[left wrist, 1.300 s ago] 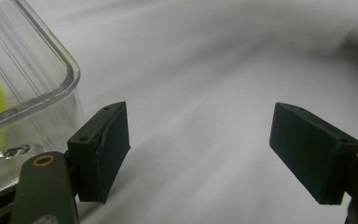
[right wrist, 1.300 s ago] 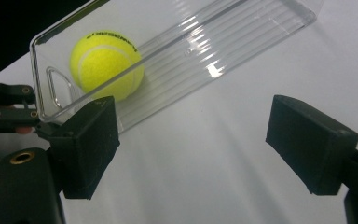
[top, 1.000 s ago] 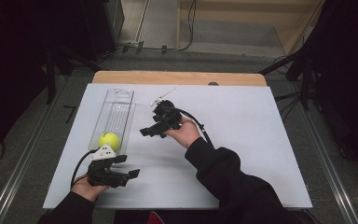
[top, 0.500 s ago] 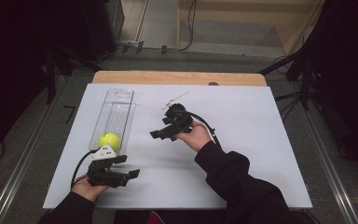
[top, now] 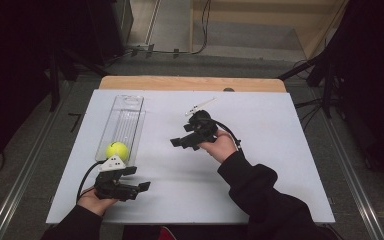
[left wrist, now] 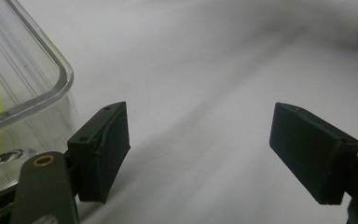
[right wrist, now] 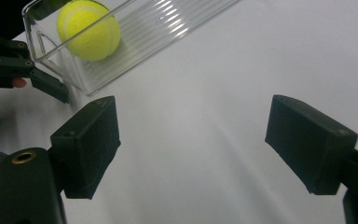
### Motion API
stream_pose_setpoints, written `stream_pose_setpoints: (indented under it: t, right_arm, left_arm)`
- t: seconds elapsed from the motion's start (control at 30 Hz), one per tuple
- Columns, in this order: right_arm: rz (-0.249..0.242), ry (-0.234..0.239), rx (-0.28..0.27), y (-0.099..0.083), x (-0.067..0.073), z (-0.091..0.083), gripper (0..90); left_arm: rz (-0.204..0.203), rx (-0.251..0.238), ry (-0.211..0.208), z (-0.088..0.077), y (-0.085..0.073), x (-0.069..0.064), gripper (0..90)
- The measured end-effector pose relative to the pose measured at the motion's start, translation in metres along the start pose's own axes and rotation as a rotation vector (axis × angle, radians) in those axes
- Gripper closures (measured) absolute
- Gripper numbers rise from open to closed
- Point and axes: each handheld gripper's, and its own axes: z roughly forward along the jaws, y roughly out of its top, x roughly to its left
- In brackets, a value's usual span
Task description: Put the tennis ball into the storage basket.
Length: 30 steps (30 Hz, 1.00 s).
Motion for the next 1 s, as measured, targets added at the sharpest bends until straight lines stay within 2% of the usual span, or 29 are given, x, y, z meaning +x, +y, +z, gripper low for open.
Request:
stream_pose_setpoints:
  t: [0.37, 0.67, 1.0]
  right_arm:
    - [0.022, 0.0, -0.019, -0.01, -0.007, -0.014, 15.7]
    - [0.037, -0.02, -0.017, -0.025, -0.014, -0.025, 15.8]
    - [0.034, -0.035, -0.018, -0.037, -0.014, -0.034, 15.8]
  left_arm:
    - [-0.001, 0.0, -0.002, 0.0, 0.0, 0.0, 20.4]
    - [0.003, -0.004, -0.003, 0.0, 0.001, -0.001, 20.4]
    - [0.006, 0.0, -0.002, 0.0, 0.001, -0.001, 20.4]
